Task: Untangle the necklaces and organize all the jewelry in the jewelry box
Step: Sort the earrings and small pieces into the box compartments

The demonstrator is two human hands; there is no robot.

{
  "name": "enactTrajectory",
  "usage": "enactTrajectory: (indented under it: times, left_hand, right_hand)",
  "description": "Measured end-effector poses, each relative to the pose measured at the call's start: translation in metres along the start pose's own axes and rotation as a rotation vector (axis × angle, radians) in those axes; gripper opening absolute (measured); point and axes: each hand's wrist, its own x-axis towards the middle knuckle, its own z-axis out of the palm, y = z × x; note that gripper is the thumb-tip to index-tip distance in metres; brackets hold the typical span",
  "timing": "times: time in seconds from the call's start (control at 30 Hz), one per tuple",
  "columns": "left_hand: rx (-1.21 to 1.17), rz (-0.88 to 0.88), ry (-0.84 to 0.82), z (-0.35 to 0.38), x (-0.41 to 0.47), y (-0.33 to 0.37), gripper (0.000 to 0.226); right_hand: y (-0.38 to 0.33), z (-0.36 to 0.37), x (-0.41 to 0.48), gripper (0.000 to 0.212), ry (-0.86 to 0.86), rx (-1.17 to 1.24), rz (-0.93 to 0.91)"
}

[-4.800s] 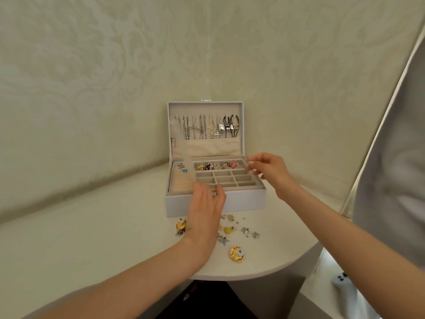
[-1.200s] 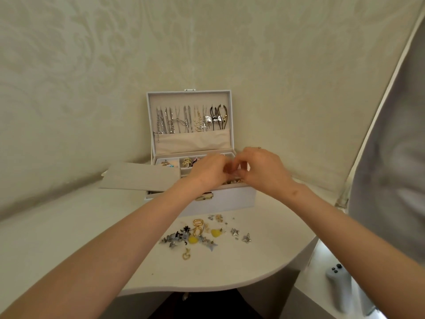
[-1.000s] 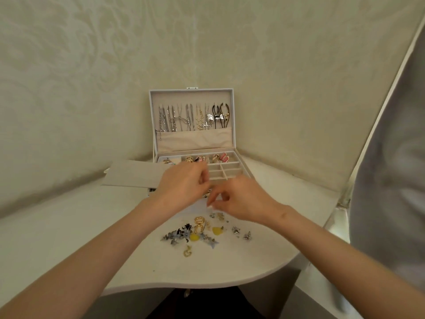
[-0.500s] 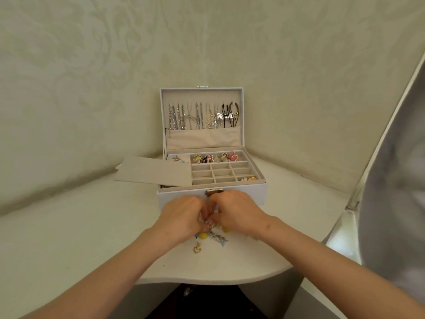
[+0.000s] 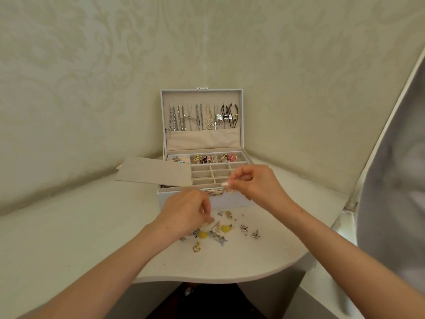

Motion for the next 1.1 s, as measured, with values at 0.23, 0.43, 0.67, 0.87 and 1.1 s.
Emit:
enactTrajectory:
  times: [0.23,0.43,0.67,0.87,1.1]
  left_hand:
    - [-0.249,-0.07,0.209,-0.033,0.048,0.02,0.019]
    - [-0.264,-0.15,0.071,-0.021,0.084,0.012,0.025]
    - [-0.12,-0.1,0.189,-0.018,0.063,0.005,0.009]
    - [-0.125,0.107,0.092,-0.015,0.007,0.007,0.013]
    - [0.101,0.146,-0.129,-0.005,-0.009,-0.007,0.01]
  right_hand:
    - [0.0,-0.009,0.03,0.017,0.2,-0.255,0.031]
    - [0.016,-0.001,0.044,0.025,0.178,-0.409,0.084]
    - [0.011,-0.012,0.03,0.009,0.165,-0.383,-0.02]
    - [0.019,-0.013,-0.008,0.013,-0.176,-0.478,-0.146]
    - [0.025,0.004,-0.019,0.007,-0.258,-0.686,-0.159]
